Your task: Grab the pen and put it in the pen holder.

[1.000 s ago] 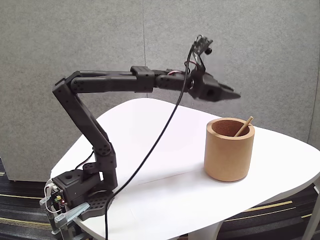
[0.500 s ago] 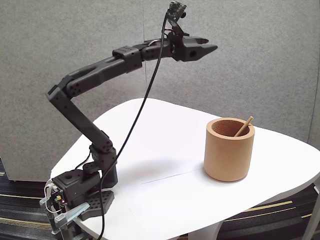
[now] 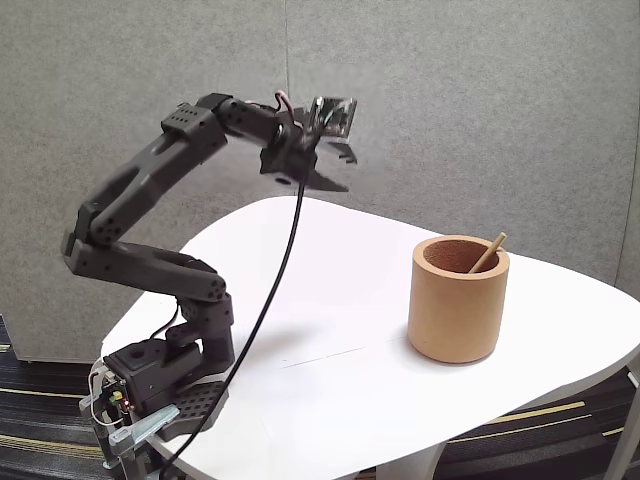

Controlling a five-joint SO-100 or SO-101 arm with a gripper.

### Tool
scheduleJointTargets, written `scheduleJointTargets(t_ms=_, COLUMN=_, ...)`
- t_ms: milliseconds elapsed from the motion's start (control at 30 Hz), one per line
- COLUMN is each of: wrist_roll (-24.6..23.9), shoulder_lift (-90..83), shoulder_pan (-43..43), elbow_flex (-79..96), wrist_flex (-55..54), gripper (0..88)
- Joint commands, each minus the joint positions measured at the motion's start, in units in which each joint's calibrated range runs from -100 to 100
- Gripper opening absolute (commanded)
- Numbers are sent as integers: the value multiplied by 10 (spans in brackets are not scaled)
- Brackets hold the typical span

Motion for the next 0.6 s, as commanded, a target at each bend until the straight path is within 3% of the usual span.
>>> scheduleJointTargets(t_ms=0, wrist_roll=-63, shoulder_lift=-78, shoulder_pan=-2, elbow_flex=127, wrist_flex=42, gripper=171)
scheduleJointTargets(t_ms=167, wrist_roll=-95, shoulder_lift=-184, shoulder_pan=3, elbow_flex=301, wrist_flex=88, gripper=171)
scheduleJointTargets(t_ms=400, wrist_roll=-136, shoulder_lift=-243, shoulder_pan=3, elbow_flex=407, wrist_flex=168, gripper=171)
scheduleJointTargets(t_ms=567, wrist_roll=-137, shoulder_lift=-244, shoulder_pan=4, elbow_flex=476, wrist_flex=169, gripper=171)
